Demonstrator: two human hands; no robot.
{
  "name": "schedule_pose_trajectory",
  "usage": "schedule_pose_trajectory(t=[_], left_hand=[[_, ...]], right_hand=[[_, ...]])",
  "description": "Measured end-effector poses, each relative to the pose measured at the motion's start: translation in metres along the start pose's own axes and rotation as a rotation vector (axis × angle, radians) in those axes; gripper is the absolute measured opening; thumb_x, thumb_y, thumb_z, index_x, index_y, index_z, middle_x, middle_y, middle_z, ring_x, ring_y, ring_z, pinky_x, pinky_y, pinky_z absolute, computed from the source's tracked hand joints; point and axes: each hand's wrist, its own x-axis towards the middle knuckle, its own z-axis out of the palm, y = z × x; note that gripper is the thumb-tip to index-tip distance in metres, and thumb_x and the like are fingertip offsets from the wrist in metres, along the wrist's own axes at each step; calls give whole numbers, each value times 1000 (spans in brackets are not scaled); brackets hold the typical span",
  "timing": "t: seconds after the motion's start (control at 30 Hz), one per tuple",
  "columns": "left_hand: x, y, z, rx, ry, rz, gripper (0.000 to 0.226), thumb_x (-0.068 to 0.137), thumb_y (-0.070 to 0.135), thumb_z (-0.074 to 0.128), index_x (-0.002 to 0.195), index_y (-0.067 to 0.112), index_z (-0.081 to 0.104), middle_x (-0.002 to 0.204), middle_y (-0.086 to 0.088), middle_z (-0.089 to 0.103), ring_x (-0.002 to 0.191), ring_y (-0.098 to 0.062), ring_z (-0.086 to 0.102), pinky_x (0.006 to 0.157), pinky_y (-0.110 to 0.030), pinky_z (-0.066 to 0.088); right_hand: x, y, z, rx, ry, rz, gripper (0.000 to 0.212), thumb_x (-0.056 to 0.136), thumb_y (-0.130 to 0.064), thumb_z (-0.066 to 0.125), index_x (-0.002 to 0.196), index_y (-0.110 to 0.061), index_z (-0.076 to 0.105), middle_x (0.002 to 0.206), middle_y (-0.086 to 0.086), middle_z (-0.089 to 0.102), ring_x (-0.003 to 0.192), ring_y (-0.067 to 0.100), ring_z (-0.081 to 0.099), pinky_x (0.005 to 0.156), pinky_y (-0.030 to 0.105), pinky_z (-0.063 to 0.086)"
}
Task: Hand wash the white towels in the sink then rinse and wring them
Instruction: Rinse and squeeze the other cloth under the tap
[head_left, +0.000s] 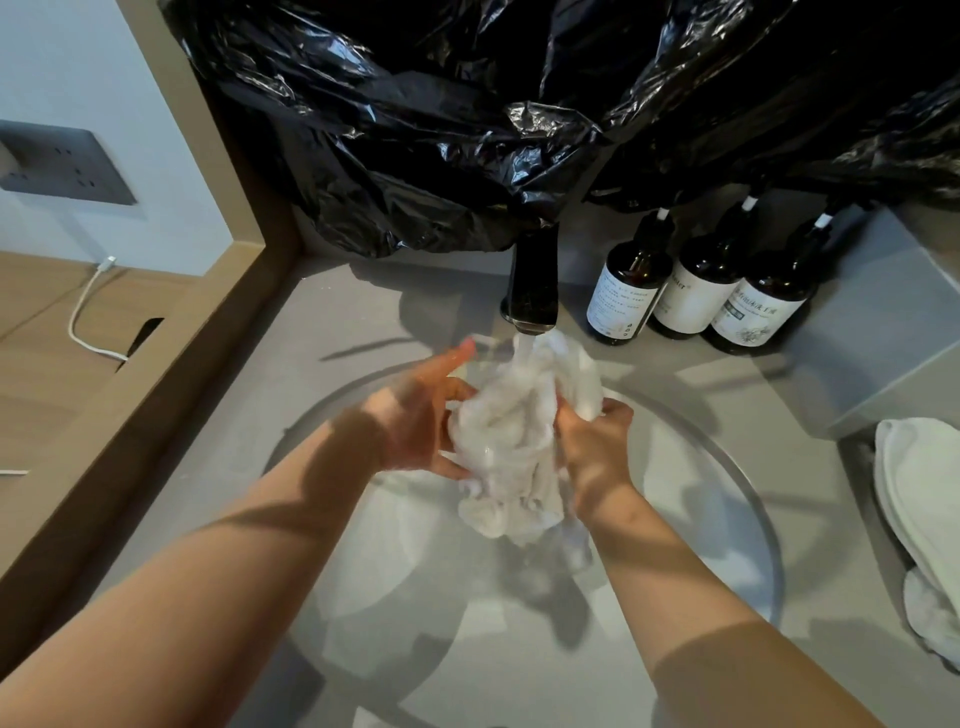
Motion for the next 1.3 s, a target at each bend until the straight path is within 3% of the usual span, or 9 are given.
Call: schedule_pose_trajectory(t=[0.17, 0.3, 0.43, 0.63, 0.8, 0.97, 1.07, 1.17, 1.3], left_hand=[[14, -15, 11, 281, 241, 128, 56, 76, 60, 67, 94, 7, 71, 93, -12, 73, 80, -20, 72, 74, -27, 57], [14, -25, 14, -12, 228, 170, 79, 58, 57, 81, 117, 7, 62, 111, -18, 69, 96, -32, 69, 83, -45, 56], [7, -31, 16, -226, 53, 205, 44, 89, 44, 58, 113, 7, 64, 102, -17, 71, 91, -27, 71, 73, -33, 58], [11, -33, 27, -343, 242, 446, 71, 73, 52, 66, 117, -3, 57, 104, -23, 67, 98, -34, 66, 90, -47, 49], [8, -32, 36, -301, 95, 479, 69, 89, 52, 42, 128, -4, 51, 114, -26, 64, 110, -32, 62, 95, -46, 49], [3, -14, 3, -173, 236, 226, 37, 58, 34, 63, 93, 20, 66, 114, -1, 62, 109, -21, 55, 90, -38, 41], [-7, -5, -23, -248, 113, -23, 75, 54, 57, 72, 108, 6, 61, 109, -11, 62, 101, -29, 60, 84, -44, 53], [3, -2, -23, -387, 124, -177, 100, 62, 79, 55, 117, -4, 54, 118, -19, 63, 104, -39, 62, 78, -55, 54], [13, -2, -1, -396, 81, -227, 76, 76, 73, 49, 70, 2, 75, 79, -15, 72, 72, -29, 70, 67, -39, 58]], right_hand=[[-5, -7, 6, -140, -148, 14, 48, 71, -26, 82, 106, -10, 52, 92, 6, 65, 81, 24, 65, 78, 36, 54], [-7, -16, 4, 63, -389, 148, 24, 85, -9, 64, 109, -10, 66, 87, 7, 70, 73, 18, 66, 65, 26, 53], [-9, -16, 1, -113, -535, 36, 29, 89, -1, 57, 112, -17, 67, 88, -5, 66, 76, 10, 60, 63, 15, 46], [-11, 14, 1, -159, -377, 84, 82, 58, -73, 67, 121, -20, 60, 119, 6, 66, 104, 22, 64, 101, 40, 47], [-5, 6, -4, 398, -510, 511, 62, 82, -64, 48, 109, -14, 70, 111, 13, 68, 96, 28, 64, 83, 39, 47], [3, 1, -12, 375, -393, 302, 78, 66, -52, 76, 129, -9, 55, 122, 21, 63, 91, 31, 68, 70, 37, 57], [6, -8, -21, 181, -206, 32, 53, 76, -27, 78, 122, -22, 51, 113, 9, 66, 100, 28, 66, 90, 47, 53], [-2, -19, -17, -102, -238, -238, 44, 73, -17, 81, 102, -38, 55, 111, -1, 63, 102, 19, 63, 89, 30, 53], [-14, -23, -7, -358, -388, -475, 58, 56, -27, 88, 93, -49, 50, 99, -20, 57, 96, 6, 57, 83, 16, 48]])
